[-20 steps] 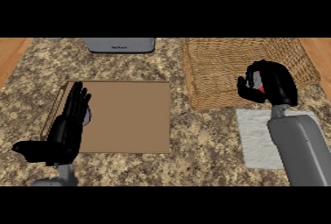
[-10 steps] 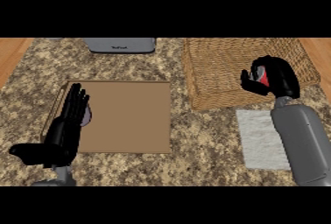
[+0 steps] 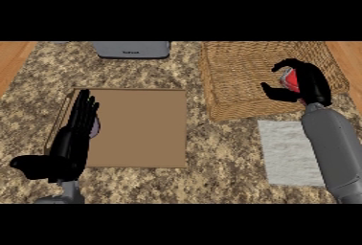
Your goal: Pick the can from the placemat and place it in the basket
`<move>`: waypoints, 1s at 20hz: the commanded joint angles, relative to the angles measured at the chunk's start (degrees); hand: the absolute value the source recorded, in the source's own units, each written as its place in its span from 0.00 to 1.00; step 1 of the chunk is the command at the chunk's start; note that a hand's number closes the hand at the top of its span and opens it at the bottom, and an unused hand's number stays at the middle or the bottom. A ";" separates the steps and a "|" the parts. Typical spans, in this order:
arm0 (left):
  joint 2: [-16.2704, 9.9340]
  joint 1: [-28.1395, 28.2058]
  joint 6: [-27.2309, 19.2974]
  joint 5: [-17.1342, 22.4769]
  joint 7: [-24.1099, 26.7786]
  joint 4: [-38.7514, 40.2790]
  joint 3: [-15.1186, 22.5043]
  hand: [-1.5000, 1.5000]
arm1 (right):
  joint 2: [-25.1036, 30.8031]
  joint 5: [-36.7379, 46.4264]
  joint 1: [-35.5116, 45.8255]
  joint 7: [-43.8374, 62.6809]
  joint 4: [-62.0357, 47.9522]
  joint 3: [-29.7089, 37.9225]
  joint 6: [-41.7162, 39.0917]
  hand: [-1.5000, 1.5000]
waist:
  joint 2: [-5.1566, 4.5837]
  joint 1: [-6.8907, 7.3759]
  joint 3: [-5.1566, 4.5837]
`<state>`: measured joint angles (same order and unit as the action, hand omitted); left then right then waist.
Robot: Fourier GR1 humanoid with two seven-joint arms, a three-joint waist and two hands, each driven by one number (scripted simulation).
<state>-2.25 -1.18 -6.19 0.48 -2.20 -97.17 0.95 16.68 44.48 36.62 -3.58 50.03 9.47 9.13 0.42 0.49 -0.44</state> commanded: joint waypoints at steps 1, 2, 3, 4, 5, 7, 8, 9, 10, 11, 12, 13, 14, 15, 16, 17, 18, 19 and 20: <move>-1.32 3.75 2.15 1.80 1.15 -1.56 -1.34 0.50 | 0.26 -2.04 -0.32 -3.19 -2.10 0.92 -0.37 0.00 | -0.46 0.02 0.45; -0.58 1.56 0.49 0.39 -1.02 -3.02 -0.35 0.50 | -1.03 -1.86 2.03 -3.59 -5.74 1.51 2.49 0.00 | -0.53 0.17 0.46; -1.72 -1.22 0.94 0.79 -3.61 -2.78 -1.07 0.50 | 0.93 -3.01 5.27 -6.95 -10.66 3.50 2.49 0.00 | -0.70 0.51 0.49; -0.75 3.15 1.07 1.21 -1.57 -4.37 -0.50 0.50 | 0.05 -4.80 2.23 -8.15 -6.70 3.63 2.10 0.00 | -0.53 0.25 0.47; 0.10 -2.68 -0.94 -0.98 -1.09 0.67 -0.37 0.50 | -0.26 -5.74 3.26 -7.93 -5.38 4.92 3.99 0.00 | -0.60 -0.11 0.47; -1.17 -0.46 0.64 0.23 -0.85 0.14 -1.46 0.50 | -1.28 -7.16 2.72 -9.30 -3.35 4.98 4.43 0.00 | -0.50 -0.13 0.46; -1.37 -1.97 -0.45 0.33 -5.65 -3.99 -1.38 0.50 | -3.09 -7.12 0.56 -8.83 -0.68 4.33 6.05 0.00 | -0.37 -0.30 0.47; -2.17 1.92 3.52 3.30 1.62 -0.46 -3.04 0.50 | 0.73 -9.24 0.98 -11.85 -1.87 6.56 3.94 0.00 | -0.46 -0.17 0.44; 0.48 -0.36 -0.82 -1.47 0.03 0.76 0.02 0.50 | -2.36 -6.91 1.53 -10.75 -2.60 5.26 9.58 0.00 | -0.51 -0.16 0.46; 0.25 1.16 0.14 -0.27 -2.17 -1.97 0.44 0.50 | 0.53 -9.09 0.33 -11.27 0.50 6.82 6.79 0.00 | -0.39 -0.34 0.45; -2.03 -0.73 2.07 1.66 0.78 0.70 -3.00 0.50 | -1.16 -7.99 3.42 -9.94 -1.58 6.54 10.03 0.00 | -0.51 -0.08 0.44; 1.06 1.19 -0.92 -0.90 -1.57 -2.44 0.70 0.50 | -0.26 -9.73 -0.44 -8.62 6.16 6.40 6.83 0.00 | -0.21 -0.72 0.43; -0.69 1.93 1.38 1.16 -0.03 -1.47 -1.41 0.50 | 0.61 -9.23 1.25 -9.19 0.83 7.56 9.49 0.00 | -0.44 -0.17 0.44; -0.56 3.68 0.85 0.64 -0.85 -3.66 -0.93 0.50 | 1.83 -10.78 -2.79 -7.94 7.45 7.57 6.19 0.00 | -0.24 -0.60 0.43; 1.74 2.14 -0.40 -1.20 3.13 2.15 0.49 0.50 | 1.57 -9.71 -1.33 -6.78 6.32 7.25 8.02 0.00 | -0.37 -0.55 0.42; 1.37 -0.70 -0.81 -1.34 1.47 2.11 0.13 0.50 | 2.99 -10.25 -1.70 -5.01 8.05 7.70 6.45 0.00 | -0.35 -0.68 0.42; -1.60 -1.24 1.62 1.03 1.12 2.79 -3.13 0.50 | 2.05 -8.51 -1.58 -0.57 11.32 5.85 6.63 0.00 | -0.32 -0.66 0.41; -0.22 1.13 1.94 0.98 5.06 4.01 -2.13 0.50 | 2.53 -9.76 -1.59 -5.81 5.18 8.45 10.14 0.00 | -0.47 -0.29 0.43; -0.08 -1.17 -0.22 -0.59 0.96 1.51 -1.49 0.50 | 7.72 -12.91 0.57 -3.18 7.63 11.32 3.81 0.00 | -0.36 -0.64 0.44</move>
<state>-2.39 -0.91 -5.58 0.58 -0.74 -95.86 -0.39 19.56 34.49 36.08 -9.00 56.01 17.40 15.95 0.05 0.01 -0.03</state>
